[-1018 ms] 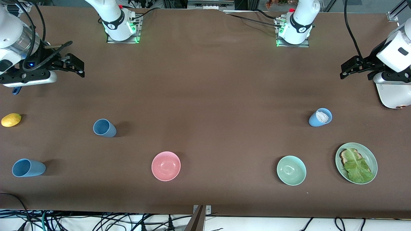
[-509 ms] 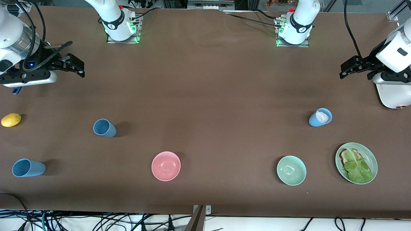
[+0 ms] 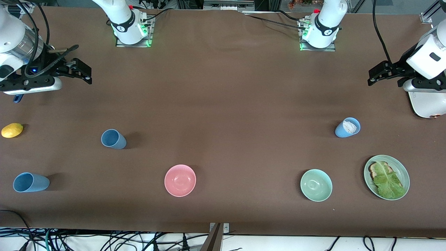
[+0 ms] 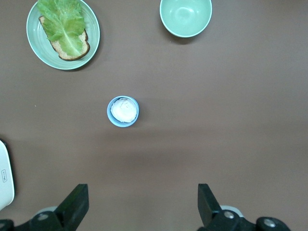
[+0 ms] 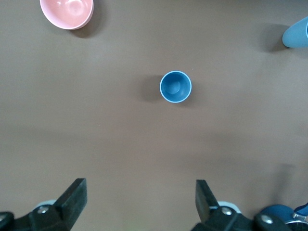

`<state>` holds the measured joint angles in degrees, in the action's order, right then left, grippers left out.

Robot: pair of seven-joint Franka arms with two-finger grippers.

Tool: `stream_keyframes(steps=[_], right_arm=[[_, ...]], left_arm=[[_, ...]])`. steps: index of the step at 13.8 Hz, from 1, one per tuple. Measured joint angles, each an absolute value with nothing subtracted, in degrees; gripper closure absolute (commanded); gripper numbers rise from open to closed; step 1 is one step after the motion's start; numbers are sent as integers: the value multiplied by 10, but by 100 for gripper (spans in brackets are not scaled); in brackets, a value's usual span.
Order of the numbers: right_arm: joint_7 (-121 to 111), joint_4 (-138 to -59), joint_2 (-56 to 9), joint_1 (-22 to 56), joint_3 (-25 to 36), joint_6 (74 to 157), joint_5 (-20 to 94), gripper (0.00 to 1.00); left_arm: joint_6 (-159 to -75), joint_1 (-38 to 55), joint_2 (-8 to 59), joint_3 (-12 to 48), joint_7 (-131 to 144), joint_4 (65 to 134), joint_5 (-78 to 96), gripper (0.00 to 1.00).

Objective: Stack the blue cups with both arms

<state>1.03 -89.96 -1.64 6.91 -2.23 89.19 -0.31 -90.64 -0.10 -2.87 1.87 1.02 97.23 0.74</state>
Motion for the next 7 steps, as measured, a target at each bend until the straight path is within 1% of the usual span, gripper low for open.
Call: stream_keyframes(steps=[7], right_arm=[[10, -900, -16, 69, -22, 892, -3, 0]], left_arm=[[-904, -5, -4, 16, 10, 962, -2, 0]])
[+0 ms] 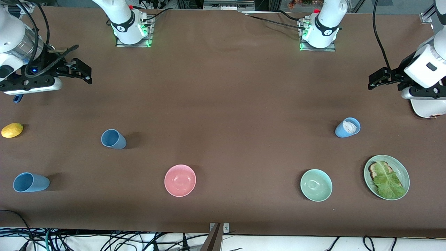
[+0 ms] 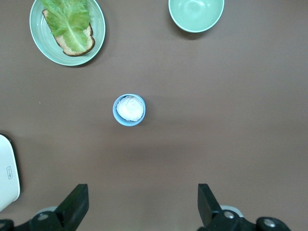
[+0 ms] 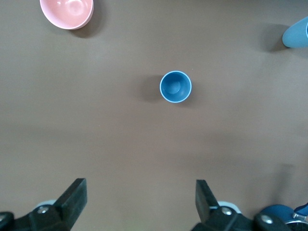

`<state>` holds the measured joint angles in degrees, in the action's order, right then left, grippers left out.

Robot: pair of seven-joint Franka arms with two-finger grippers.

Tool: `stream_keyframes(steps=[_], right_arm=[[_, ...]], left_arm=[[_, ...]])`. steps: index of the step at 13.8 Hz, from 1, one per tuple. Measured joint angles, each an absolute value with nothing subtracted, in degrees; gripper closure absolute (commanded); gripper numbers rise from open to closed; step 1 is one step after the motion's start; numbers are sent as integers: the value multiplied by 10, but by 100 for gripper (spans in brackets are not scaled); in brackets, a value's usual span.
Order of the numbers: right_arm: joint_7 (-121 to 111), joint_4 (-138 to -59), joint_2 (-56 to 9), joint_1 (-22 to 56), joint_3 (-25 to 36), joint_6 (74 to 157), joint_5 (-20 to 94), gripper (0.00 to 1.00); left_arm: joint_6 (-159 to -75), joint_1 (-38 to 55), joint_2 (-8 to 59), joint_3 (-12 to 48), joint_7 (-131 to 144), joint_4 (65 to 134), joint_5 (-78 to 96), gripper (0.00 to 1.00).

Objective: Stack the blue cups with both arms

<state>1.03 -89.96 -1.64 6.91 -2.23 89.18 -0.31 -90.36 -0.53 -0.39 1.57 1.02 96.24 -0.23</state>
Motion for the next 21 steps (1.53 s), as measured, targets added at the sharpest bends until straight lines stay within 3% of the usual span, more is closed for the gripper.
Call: stream_keyframes(steps=[8, 14, 17, 21], right_arm=[[10, -900, -17, 69, -22, 891, -3, 0], [10, -900, -17, 69, -20, 891, -3, 0], [10, -899, -17, 69, -18, 891, -3, 0], [10, -899, -17, 69, -17, 886, -3, 0]], left_arm=[[-915, -60, 33, 15, -29, 963, -35, 0], [-1071, -111, 154, 15, -119, 1002, -40, 0], [-1166, -111, 164, 19, -119, 1065, -40, 0], [-1210, -110, 187, 20, -126, 1105, -40, 0]])
